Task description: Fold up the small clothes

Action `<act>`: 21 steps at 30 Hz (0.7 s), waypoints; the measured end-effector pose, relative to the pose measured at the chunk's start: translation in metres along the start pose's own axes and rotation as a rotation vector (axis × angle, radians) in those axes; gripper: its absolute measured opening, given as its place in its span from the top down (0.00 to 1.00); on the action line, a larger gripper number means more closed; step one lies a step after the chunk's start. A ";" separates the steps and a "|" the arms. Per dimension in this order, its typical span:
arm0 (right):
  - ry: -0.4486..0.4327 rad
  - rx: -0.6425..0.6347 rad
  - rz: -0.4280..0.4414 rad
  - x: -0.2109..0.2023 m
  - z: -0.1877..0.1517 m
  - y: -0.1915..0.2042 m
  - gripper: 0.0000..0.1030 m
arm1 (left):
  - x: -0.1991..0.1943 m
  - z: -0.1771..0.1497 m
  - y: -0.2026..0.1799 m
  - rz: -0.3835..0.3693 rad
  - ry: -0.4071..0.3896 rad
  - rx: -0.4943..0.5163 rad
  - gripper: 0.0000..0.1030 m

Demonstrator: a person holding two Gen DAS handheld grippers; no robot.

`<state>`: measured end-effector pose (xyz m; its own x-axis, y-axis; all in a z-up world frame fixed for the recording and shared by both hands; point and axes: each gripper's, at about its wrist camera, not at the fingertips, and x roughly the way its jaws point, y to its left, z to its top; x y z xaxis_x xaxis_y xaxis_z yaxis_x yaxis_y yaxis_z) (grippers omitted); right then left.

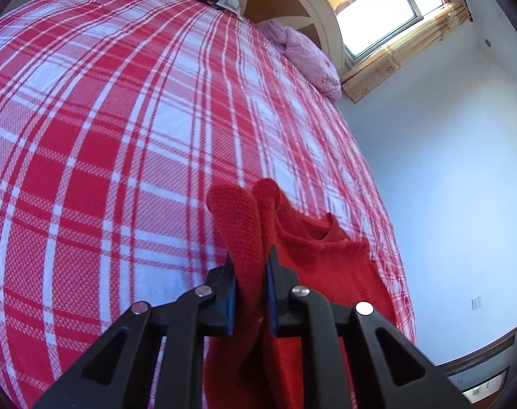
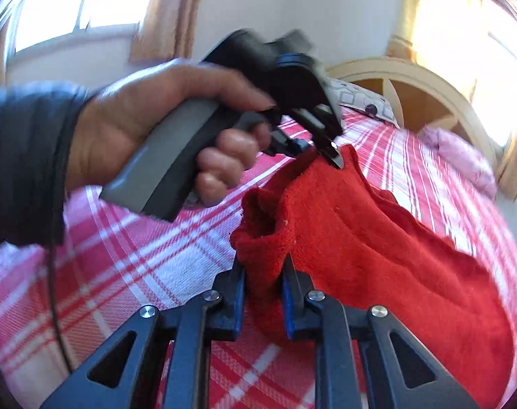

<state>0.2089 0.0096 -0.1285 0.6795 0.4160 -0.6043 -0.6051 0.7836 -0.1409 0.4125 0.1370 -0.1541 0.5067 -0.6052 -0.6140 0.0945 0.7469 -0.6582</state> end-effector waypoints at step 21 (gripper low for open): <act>-0.149 0.504 -0.045 -0.103 -0.047 -0.177 0.89 | 0.067 -0.006 -0.179 -0.116 0.049 0.187 0.86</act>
<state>0.2263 -0.1932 -0.0784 0.7743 0.4091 -0.4828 -0.3241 0.9116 0.2527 0.4248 -0.0388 -0.0801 0.4410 -0.6993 -0.5626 0.3094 0.7068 -0.6361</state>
